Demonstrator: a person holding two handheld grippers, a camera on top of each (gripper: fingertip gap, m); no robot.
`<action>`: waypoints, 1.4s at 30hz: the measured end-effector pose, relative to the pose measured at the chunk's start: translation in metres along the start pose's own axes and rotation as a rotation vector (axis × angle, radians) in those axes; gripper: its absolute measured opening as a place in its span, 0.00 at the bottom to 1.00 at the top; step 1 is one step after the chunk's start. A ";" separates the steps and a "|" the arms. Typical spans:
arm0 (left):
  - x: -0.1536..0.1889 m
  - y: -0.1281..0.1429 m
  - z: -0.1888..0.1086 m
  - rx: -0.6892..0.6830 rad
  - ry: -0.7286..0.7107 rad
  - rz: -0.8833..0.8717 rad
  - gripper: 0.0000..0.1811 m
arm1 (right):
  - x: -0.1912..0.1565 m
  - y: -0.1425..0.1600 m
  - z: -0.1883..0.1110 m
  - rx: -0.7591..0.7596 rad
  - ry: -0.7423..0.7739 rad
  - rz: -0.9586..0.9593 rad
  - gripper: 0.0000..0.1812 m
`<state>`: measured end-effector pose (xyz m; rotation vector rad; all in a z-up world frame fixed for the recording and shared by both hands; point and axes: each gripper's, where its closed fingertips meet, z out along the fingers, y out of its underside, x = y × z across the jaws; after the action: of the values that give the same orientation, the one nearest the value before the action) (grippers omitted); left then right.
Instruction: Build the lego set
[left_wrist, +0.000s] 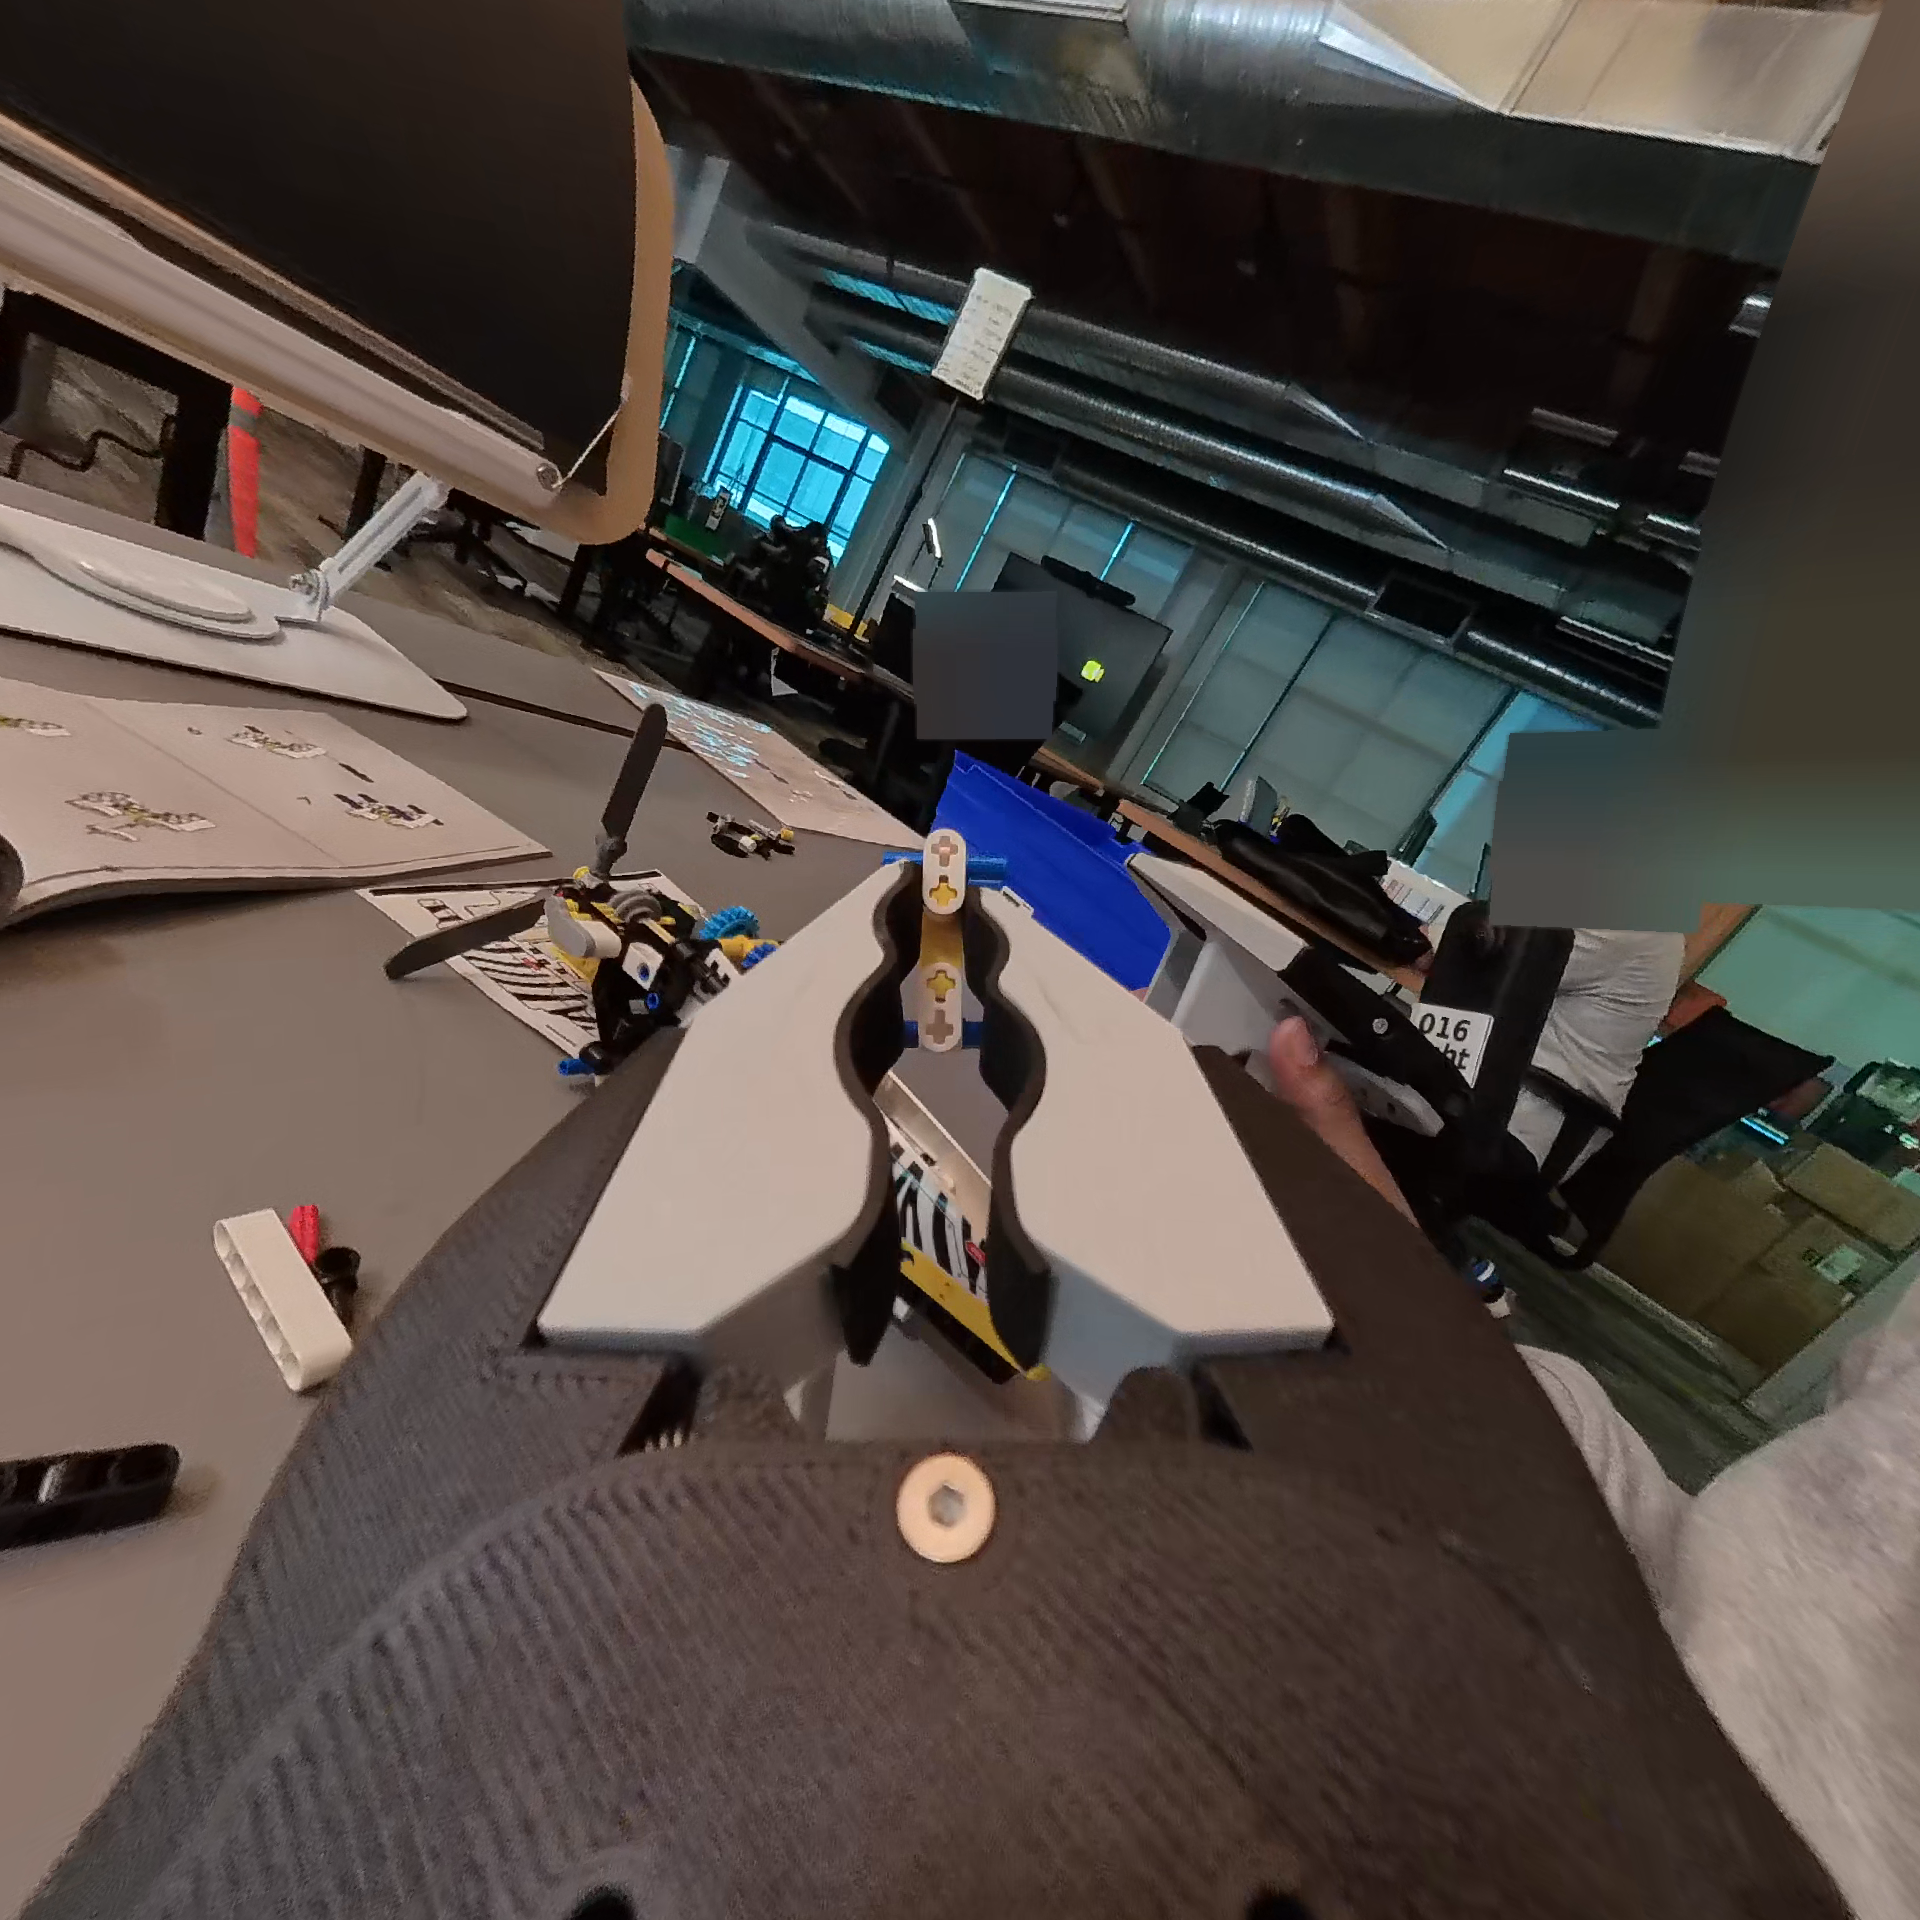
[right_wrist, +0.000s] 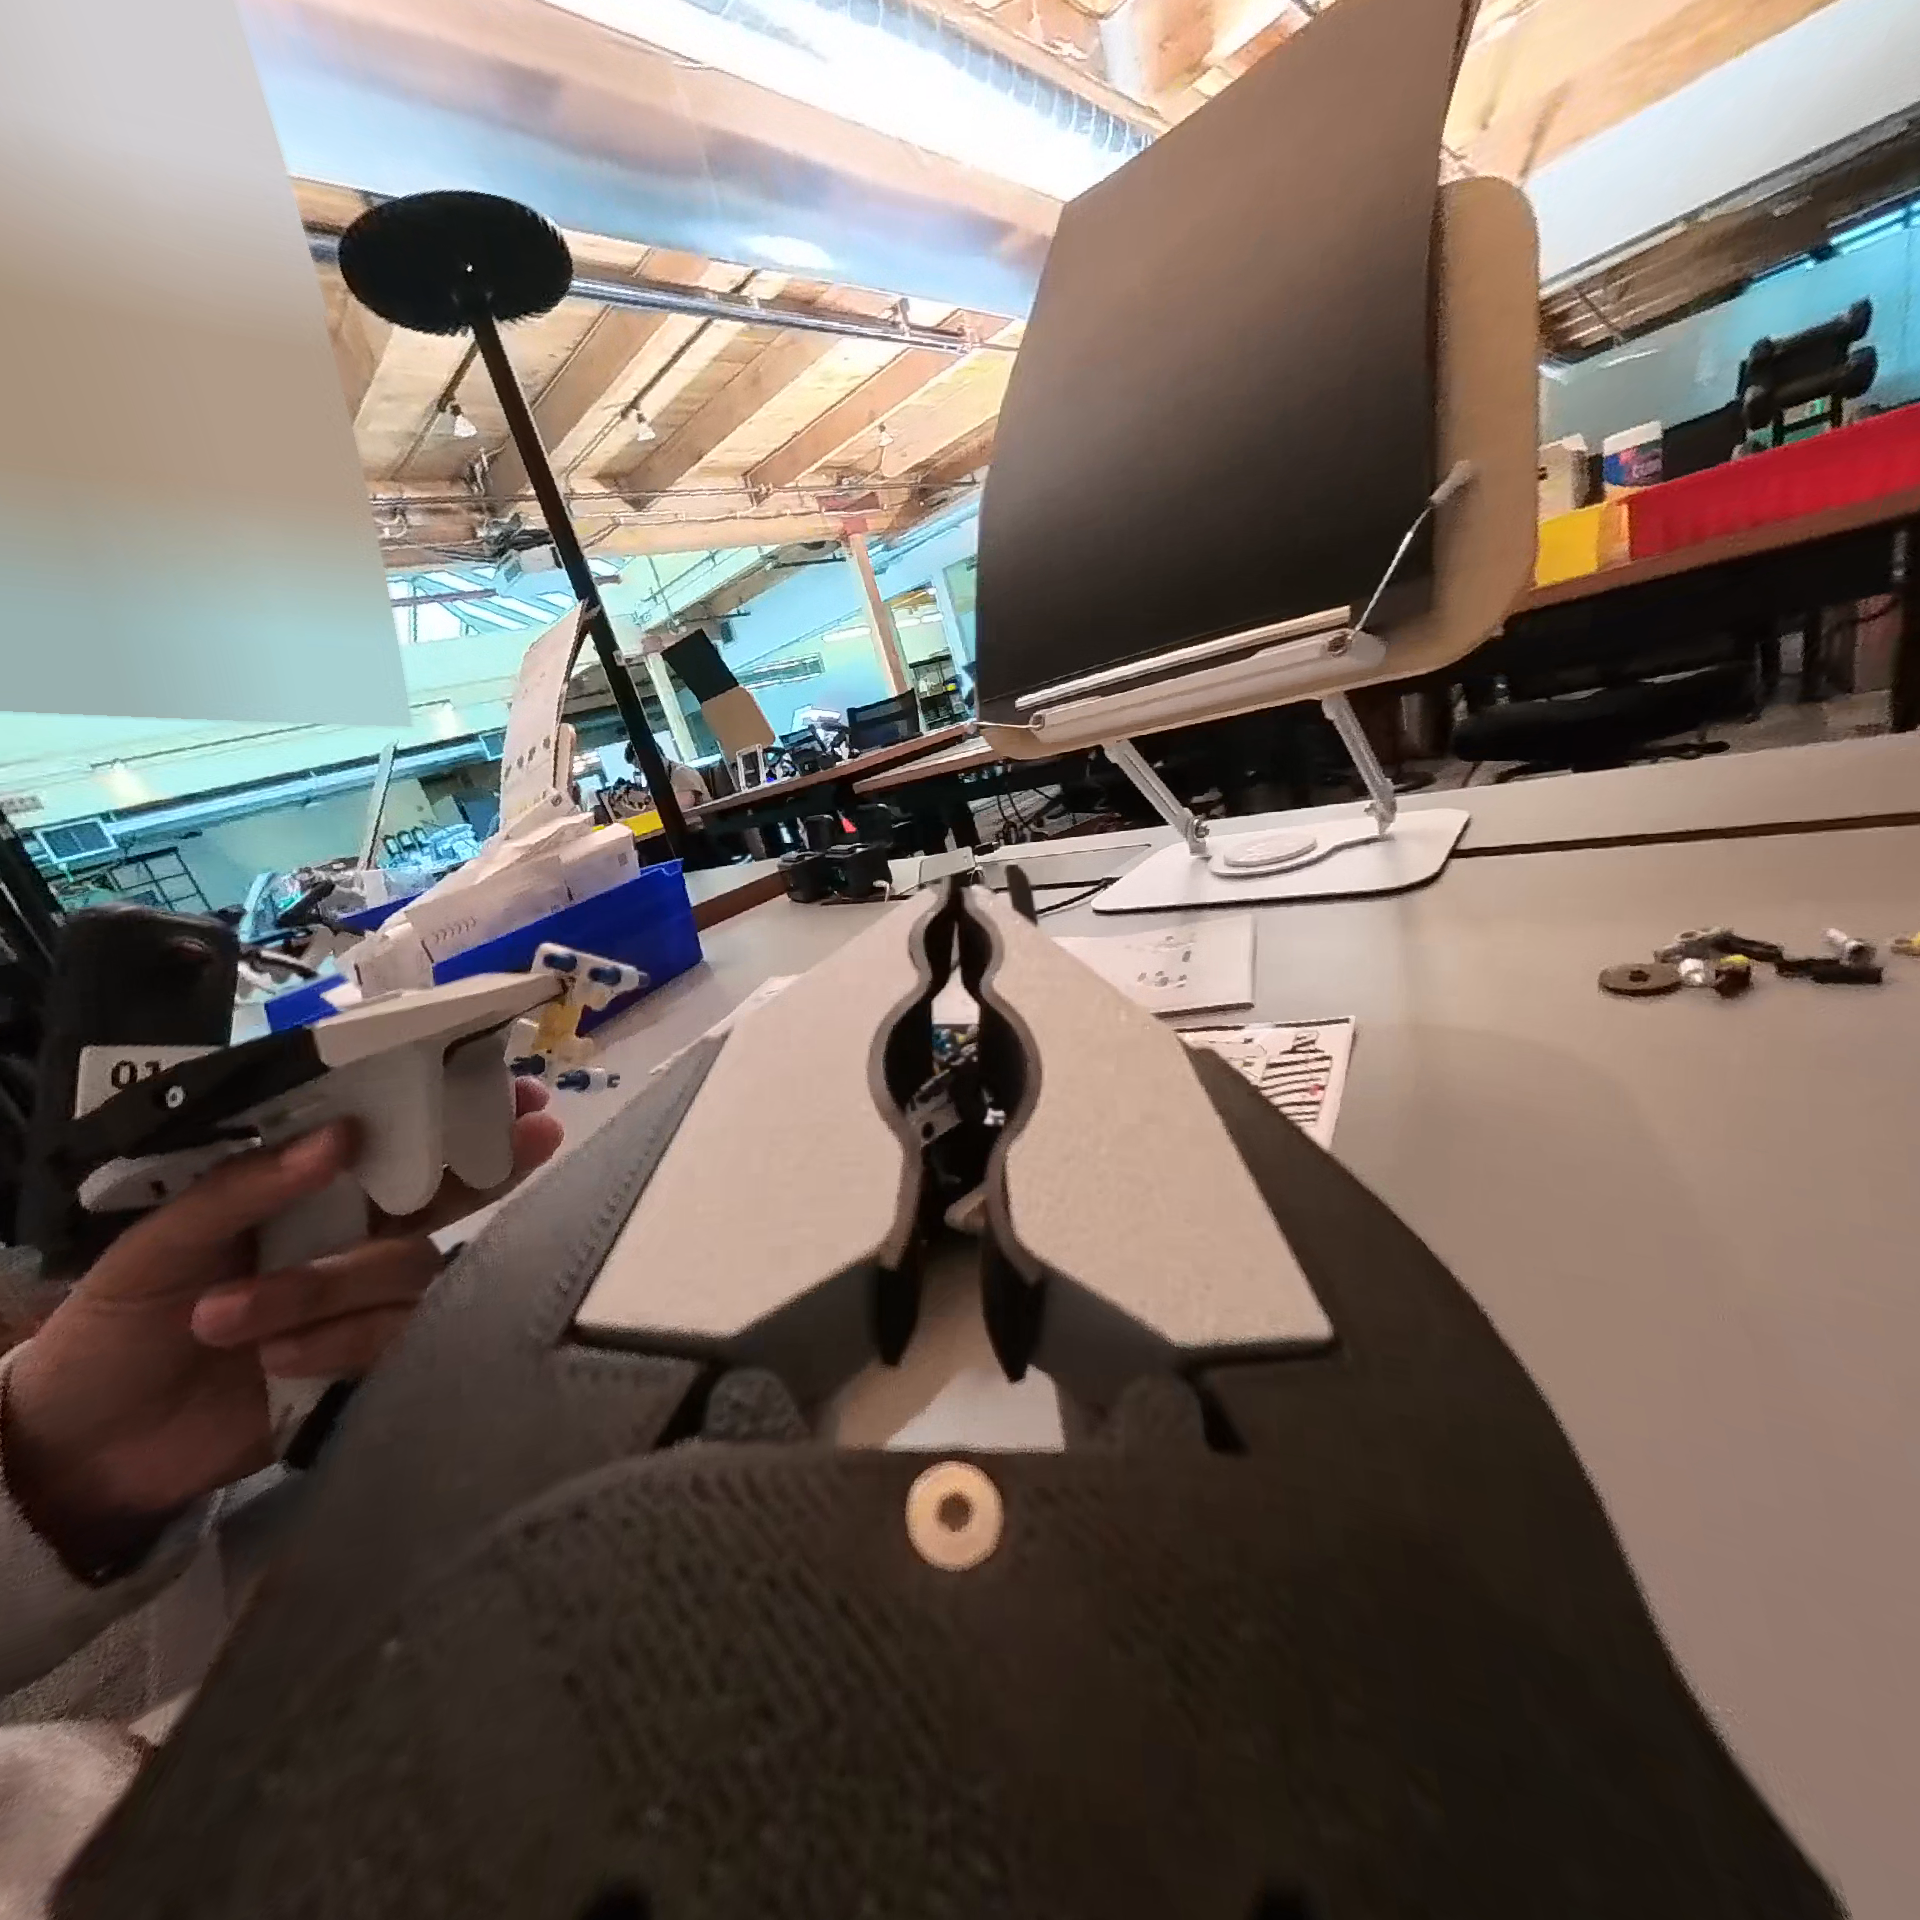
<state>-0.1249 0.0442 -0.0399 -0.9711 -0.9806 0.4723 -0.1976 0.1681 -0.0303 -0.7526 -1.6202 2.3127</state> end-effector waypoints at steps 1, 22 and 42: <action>-0.001 -0.001 0.001 0.000 -0.002 0.007 0.03 | 0.000 0.000 0.000 -0.001 0.003 0.001 0.00; 0.005 -0.003 0.009 -0.046 0.019 -0.163 0.03 | -0.080 0.035 0.010 -0.136 -0.304 -0.260 0.14; 0.044 -0.007 0.021 0.154 0.007 -0.265 0.02 | -0.102 0.044 0.022 -0.199 -0.154 -0.379 0.14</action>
<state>-0.1212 0.0825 -0.0086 -0.6922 -1.0334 0.3163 -0.1181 0.0878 -0.0364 -0.2719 -1.8886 2.0018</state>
